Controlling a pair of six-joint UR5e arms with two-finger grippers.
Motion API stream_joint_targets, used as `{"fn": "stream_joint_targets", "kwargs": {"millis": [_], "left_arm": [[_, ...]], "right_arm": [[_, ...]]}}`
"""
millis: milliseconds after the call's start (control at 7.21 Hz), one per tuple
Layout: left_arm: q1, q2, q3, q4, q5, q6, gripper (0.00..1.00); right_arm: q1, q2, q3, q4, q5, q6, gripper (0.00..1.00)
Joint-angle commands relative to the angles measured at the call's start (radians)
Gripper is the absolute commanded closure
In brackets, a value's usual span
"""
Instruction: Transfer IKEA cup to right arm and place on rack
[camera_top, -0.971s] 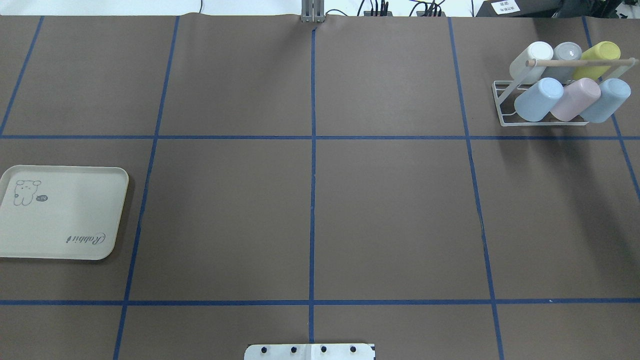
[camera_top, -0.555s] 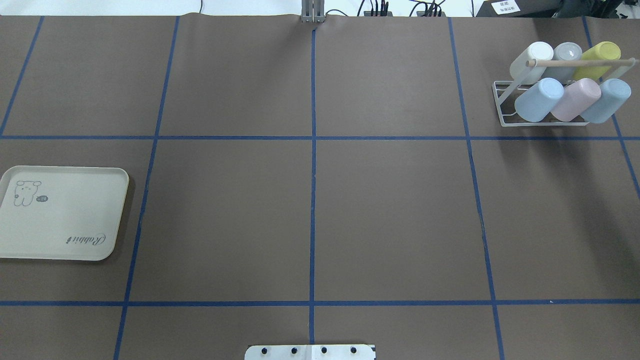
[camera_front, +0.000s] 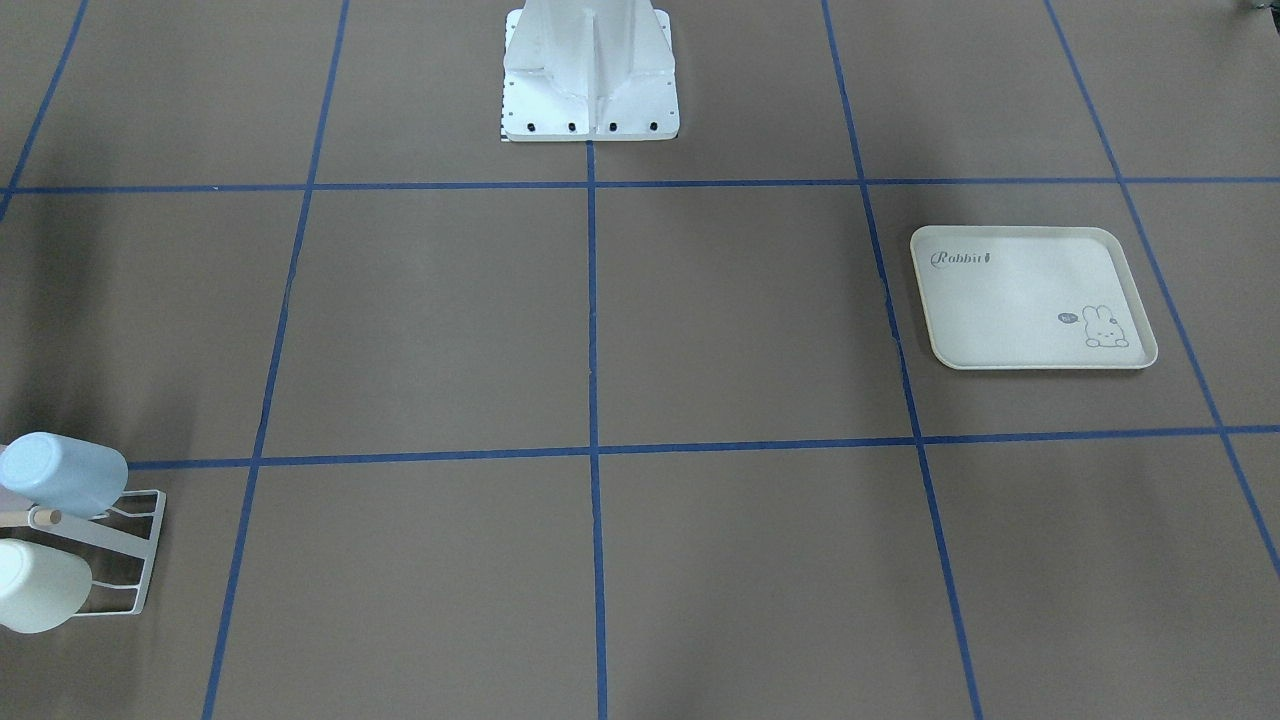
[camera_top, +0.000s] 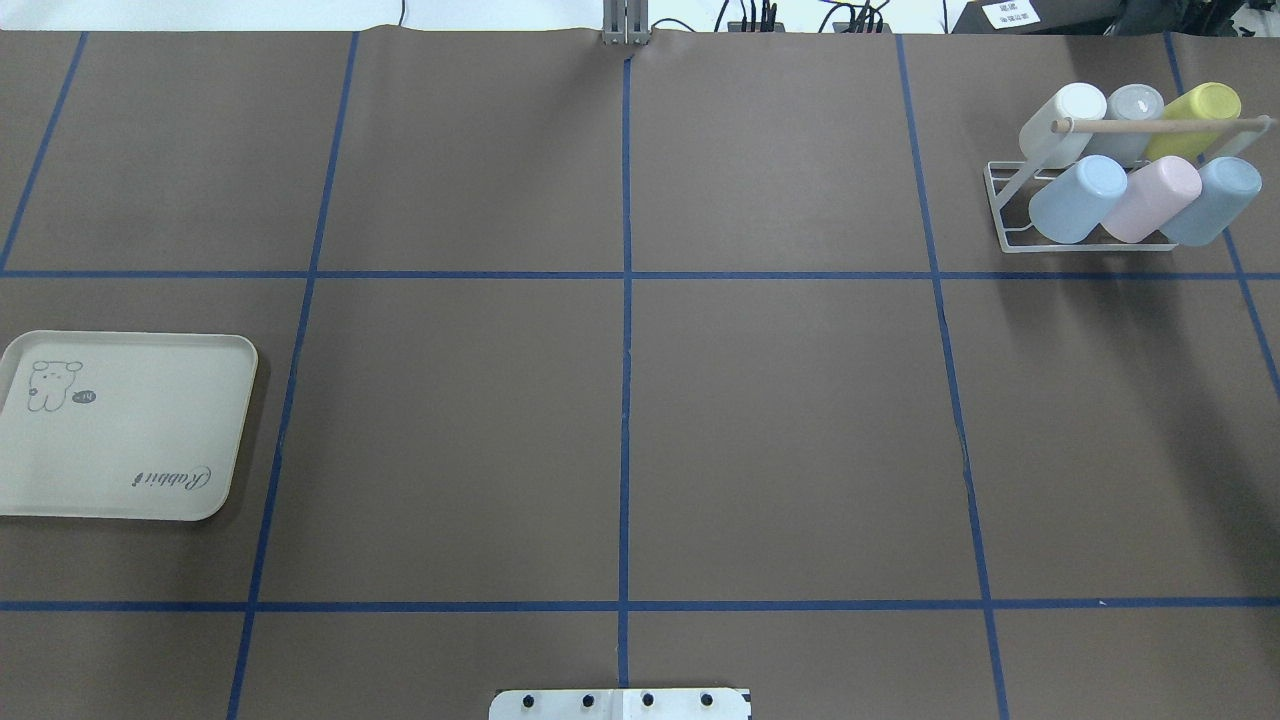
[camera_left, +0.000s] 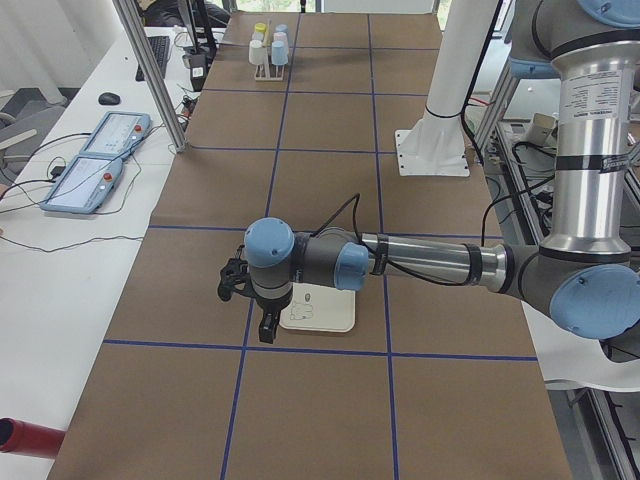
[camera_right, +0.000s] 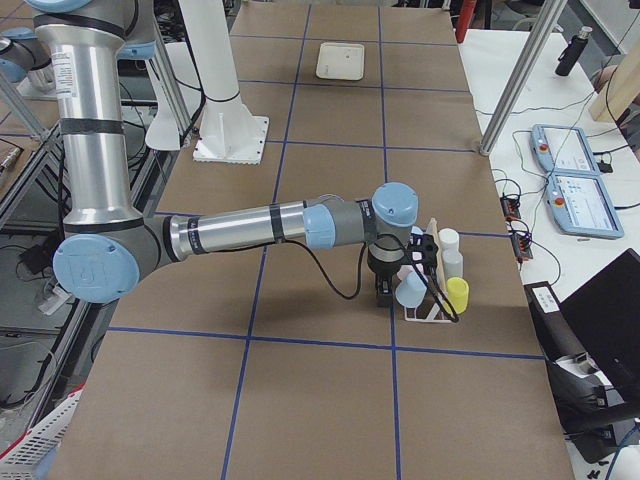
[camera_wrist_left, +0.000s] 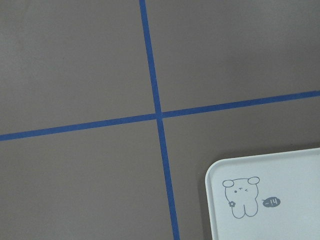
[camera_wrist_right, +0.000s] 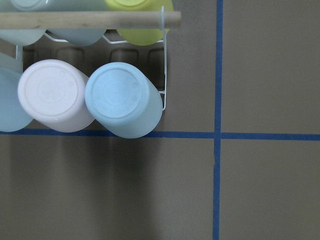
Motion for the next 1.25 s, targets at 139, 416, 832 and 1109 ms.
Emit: {"fn": "stream_joint_targets", "kwargs": {"millis": [139,416,832,1109], "left_arm": [[0.003,-0.009,-0.008,-0.007,0.005,-0.005,0.0],[0.003,-0.006,-0.008,-0.006,0.01,-0.004,0.0],[0.005,-0.006,0.0,-0.006,0.01,-0.004,0.0],[0.005,-0.004,-0.005,-0.006,0.005,-0.005,0.0]], "right_arm": [[0.0,-0.006,-0.051,0.023,0.032,0.01,0.01],[0.0,-0.005,-0.045,0.025,0.03,0.013,0.01],[0.0,-0.005,-0.04,0.025,0.018,0.012,0.01],[-0.006,0.004,-0.046,0.025,0.02,0.013,0.01]]}}
